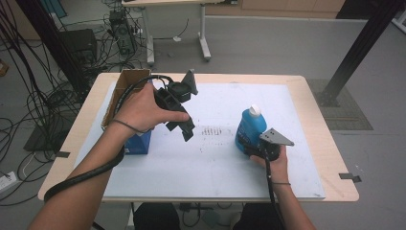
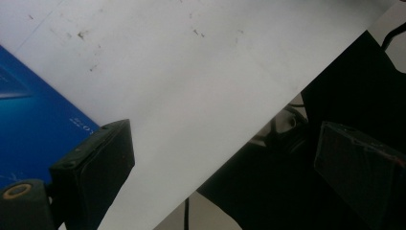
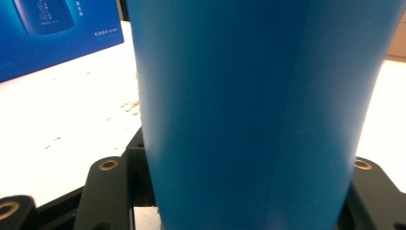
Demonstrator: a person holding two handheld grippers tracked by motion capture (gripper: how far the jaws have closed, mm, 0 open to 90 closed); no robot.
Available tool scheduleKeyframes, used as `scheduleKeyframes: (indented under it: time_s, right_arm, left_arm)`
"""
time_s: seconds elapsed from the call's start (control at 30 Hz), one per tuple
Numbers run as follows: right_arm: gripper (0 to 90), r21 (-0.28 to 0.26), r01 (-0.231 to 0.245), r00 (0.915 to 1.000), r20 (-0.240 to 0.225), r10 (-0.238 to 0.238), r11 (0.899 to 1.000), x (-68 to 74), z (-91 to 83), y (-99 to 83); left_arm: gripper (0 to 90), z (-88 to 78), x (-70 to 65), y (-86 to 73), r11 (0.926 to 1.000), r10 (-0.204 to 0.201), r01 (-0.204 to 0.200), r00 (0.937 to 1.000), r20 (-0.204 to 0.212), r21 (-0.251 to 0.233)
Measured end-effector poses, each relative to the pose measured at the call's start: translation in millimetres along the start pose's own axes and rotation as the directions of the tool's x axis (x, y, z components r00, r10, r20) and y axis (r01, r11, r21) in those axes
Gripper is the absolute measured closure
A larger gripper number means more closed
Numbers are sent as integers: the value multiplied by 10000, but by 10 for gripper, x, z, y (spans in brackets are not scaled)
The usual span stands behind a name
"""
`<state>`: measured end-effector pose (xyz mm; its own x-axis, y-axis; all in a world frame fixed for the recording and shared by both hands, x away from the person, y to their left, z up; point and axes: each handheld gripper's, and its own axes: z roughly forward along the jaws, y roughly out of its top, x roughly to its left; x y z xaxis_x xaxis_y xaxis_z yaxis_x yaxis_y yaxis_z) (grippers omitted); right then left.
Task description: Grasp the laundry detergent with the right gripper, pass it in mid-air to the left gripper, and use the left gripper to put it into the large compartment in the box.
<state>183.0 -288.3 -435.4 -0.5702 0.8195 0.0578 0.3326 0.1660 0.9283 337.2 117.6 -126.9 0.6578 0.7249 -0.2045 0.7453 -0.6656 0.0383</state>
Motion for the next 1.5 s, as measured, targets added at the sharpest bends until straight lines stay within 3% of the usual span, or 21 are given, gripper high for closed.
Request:
scheduleKeyframes:
  time_s: [1.5]
  right_arm:
    - [406,-168,-2,9998,184,5,9999,47,-3,-45]
  left_arm:
    - [68,40,3,6,9999,-98,98,10000,-9,45]
